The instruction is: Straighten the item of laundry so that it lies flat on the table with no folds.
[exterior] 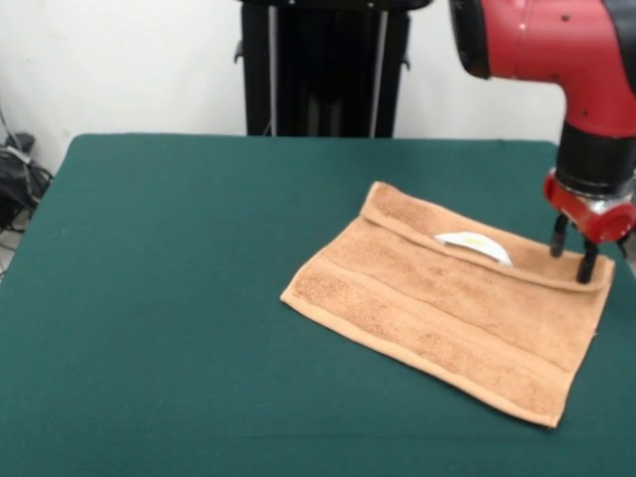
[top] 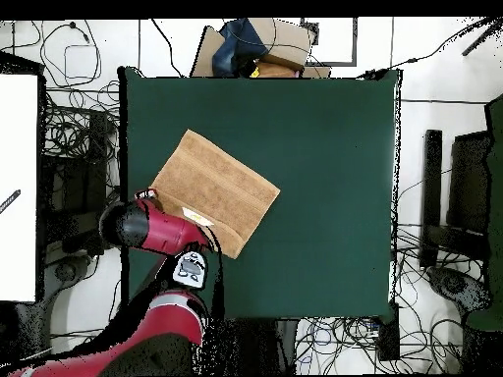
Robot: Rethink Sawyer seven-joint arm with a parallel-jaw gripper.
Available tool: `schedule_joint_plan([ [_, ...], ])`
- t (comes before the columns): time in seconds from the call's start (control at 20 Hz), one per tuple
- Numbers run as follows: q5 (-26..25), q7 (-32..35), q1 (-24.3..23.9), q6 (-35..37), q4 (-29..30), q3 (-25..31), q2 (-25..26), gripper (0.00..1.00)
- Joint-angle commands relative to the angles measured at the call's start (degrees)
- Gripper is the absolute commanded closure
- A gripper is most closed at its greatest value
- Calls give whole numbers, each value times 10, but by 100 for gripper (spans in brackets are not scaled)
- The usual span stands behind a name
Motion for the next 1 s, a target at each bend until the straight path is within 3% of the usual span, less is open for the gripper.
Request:
schedule_joint_plan([
  [0.05, 28, 91, 30, -16, -32, 2, 54, 0],
  [0.35, 30, 90, 29, -25, -44, 4, 69, 0],
  [0.55, 18, 85, 3, -42, -26, 25, 56, 0],
  [1.0, 26, 82, 0, 32, -32, 1, 14, 0],
])
